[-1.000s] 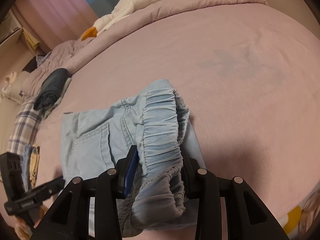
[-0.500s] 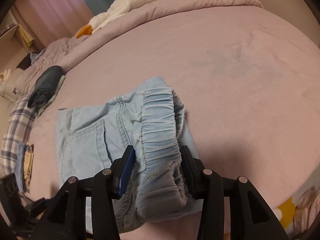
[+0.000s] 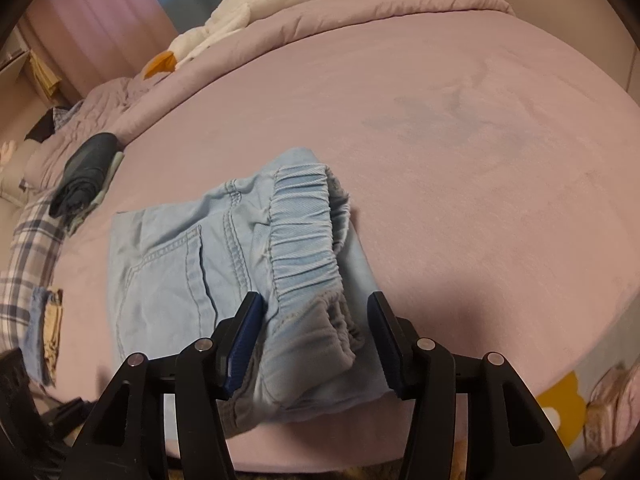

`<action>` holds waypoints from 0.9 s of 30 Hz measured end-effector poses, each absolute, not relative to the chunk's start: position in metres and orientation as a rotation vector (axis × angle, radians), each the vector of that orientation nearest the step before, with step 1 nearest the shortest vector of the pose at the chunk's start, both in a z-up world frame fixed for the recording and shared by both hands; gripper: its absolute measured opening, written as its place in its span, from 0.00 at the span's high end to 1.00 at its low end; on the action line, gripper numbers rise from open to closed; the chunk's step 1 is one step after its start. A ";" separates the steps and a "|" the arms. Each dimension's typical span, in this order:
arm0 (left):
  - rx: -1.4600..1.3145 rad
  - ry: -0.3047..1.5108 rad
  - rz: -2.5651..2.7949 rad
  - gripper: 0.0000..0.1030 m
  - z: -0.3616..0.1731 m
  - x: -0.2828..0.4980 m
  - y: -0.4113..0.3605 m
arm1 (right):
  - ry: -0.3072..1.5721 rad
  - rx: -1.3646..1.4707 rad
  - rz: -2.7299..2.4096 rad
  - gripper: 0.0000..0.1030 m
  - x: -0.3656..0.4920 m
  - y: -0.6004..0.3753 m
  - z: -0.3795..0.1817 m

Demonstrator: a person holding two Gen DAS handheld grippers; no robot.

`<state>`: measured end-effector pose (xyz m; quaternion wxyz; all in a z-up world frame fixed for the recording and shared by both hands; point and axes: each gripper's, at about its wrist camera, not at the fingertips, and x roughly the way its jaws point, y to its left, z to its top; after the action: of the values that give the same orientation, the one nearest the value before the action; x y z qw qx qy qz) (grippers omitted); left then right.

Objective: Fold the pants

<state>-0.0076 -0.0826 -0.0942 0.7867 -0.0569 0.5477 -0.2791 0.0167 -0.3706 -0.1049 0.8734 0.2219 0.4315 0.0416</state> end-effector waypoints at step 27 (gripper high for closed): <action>-0.274 1.201 -0.681 0.24 -0.119 0.075 -0.122 | 0.889 0.687 0.307 0.26 0.039 -0.392 -0.138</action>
<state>0.0748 -0.1222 -0.1194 0.7625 -0.1259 0.5521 -0.3131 0.0394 -0.3918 -0.1375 0.8352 0.3243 0.4198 0.1450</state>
